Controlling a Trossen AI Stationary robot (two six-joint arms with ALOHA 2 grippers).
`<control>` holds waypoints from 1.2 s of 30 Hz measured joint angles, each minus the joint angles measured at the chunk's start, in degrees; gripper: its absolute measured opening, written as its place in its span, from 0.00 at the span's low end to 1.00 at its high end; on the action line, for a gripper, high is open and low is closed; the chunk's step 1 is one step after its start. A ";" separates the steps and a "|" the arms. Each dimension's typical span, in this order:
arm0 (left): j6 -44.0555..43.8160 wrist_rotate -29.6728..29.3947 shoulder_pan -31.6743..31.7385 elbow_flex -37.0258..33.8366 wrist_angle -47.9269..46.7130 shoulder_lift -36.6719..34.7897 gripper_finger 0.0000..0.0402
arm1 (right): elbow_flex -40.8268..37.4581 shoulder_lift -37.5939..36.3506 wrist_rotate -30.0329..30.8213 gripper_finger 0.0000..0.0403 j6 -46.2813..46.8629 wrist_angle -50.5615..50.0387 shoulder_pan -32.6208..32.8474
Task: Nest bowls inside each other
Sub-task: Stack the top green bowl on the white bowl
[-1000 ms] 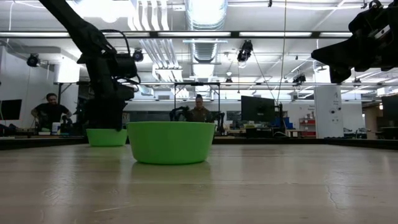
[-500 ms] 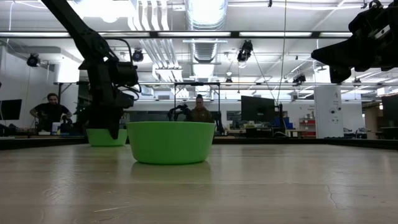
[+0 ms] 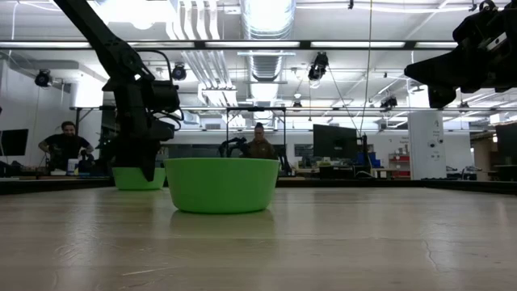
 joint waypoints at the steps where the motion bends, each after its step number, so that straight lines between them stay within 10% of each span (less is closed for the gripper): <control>1: -0.01 0.02 0.00 0.00 0.01 0.00 0.33 | 0.00 -0.01 -0.01 0.08 0.04 0.00 -0.01; 14: 0.06 -0.77 0.01 0.09 0.91 -0.17 0.04 | 0.00 -0.01 -0.01 0.08 0.00 0.00 0.01; 36: -0.31 1.35 -0.69 -0.07 0.28 -6.88 0.01 | 0.00 -0.02 -0.02 0.08 0.08 0.00 -0.01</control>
